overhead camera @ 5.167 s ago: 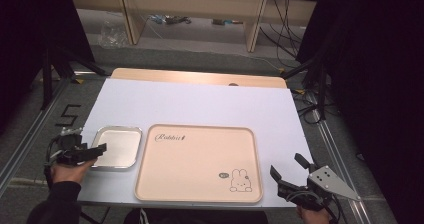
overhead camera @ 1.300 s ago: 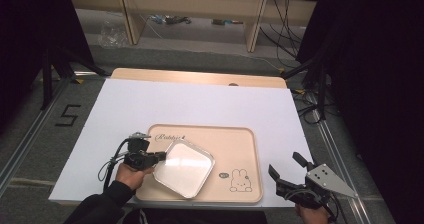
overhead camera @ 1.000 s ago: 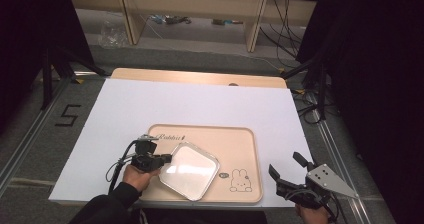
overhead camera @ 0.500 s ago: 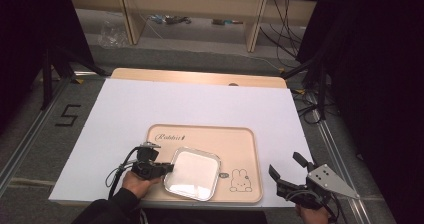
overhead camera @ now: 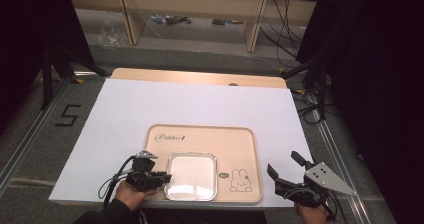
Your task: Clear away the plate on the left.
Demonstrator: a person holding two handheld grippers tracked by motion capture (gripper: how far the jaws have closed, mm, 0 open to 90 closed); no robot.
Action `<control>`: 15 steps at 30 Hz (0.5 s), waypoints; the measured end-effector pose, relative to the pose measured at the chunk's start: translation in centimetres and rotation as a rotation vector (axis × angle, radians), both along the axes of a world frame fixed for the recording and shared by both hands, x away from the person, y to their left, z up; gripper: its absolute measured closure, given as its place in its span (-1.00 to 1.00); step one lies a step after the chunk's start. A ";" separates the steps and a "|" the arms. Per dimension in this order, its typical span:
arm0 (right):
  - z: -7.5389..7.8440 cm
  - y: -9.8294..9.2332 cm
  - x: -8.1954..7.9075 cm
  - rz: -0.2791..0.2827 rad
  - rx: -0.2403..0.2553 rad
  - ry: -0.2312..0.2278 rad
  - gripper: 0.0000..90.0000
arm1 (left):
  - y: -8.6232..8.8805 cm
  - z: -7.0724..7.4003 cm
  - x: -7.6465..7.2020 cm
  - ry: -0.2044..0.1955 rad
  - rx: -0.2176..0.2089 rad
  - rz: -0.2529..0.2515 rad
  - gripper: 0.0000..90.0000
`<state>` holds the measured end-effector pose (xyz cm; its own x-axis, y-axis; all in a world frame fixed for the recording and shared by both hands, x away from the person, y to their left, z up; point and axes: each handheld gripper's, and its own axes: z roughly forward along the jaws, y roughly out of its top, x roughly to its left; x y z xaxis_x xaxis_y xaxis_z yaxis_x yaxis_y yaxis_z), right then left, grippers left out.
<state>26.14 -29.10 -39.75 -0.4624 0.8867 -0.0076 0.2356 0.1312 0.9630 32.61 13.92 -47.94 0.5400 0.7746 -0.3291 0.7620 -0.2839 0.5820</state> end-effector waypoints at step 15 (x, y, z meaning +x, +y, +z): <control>0.1 -0.1 -0.1 -0.003 -0.012 0.002 -0.66 | -0.8 0.1 0.0 -0.005 0.017 -0.008 0.61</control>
